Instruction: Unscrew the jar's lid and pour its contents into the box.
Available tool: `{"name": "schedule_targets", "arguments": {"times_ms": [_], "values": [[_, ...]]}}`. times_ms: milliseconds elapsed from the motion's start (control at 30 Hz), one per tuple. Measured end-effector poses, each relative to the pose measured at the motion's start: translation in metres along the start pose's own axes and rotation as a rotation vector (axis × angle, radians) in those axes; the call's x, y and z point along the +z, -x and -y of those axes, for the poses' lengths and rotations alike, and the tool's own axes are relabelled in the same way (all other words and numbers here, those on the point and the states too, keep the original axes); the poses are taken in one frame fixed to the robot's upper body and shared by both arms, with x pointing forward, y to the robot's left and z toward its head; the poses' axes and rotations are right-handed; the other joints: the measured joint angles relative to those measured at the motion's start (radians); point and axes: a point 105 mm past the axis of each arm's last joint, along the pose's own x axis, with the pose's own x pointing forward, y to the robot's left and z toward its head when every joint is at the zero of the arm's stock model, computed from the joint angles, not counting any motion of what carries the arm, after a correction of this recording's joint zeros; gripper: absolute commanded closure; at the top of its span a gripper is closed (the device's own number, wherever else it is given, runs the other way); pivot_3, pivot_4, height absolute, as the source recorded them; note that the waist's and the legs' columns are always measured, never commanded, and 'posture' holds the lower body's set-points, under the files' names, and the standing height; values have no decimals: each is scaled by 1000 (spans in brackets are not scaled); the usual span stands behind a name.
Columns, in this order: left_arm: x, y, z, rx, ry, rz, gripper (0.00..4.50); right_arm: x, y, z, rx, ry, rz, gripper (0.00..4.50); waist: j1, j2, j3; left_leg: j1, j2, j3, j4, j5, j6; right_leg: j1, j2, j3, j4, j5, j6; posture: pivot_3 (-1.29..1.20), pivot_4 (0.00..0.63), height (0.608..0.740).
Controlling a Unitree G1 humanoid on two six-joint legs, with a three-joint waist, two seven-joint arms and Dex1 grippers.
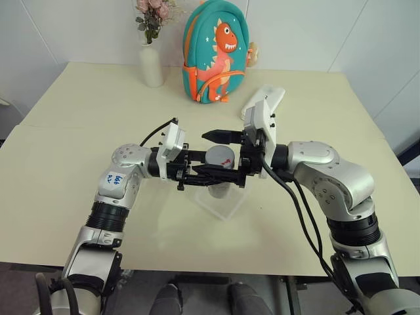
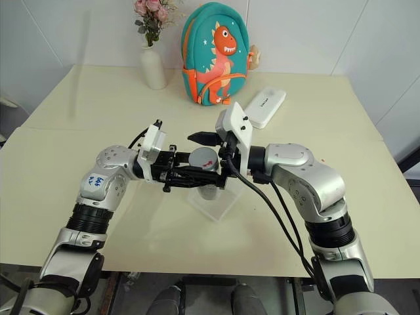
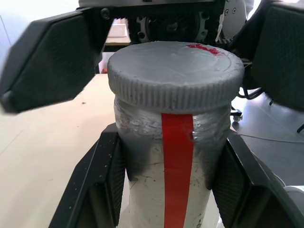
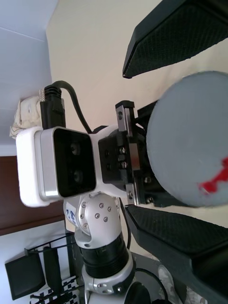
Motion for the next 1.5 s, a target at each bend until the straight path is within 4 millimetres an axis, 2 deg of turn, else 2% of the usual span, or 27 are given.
{"name": "schedule_targets", "arguments": {"times_ms": [367, 1000, 1267, 1500], "values": [[0, 2, -1, 7, -3, -13, 2430, -1, 1, 5, -9, 19, -14, 28, 0, 0, 0, 0, 0, 0, 0, 0, 0, 0, 0, 0, 0, 0, 0, 0, 150, 740], [-1, 8, -4, 45, -3, -32, 2430, 0, 34, 7, -58, 77, -105, 28, 1, 0, 0, 0, 0, 0, 0, 0, 0, 0, 0, 0, 0, 0, 0, 0, 150, 740], [2, 13, -4, 51, -14, -28, 2430, -2, 58, 16, -152, 37, -144, 28, 2, 0, 0, 0, 0, 0, 0, 0, 0, 0, 0, 0, 0, 0, 0, 0, 150, 740], [2, 11, -3, 38, -12, -23, 2430, 9, 57, 7, -124, 23, -94, 28, 0, 0, 0, 0, 0, 0, 0, 0, 0, 0, 0, 0, 0, 0, 0, 0, 150, 740]]}}
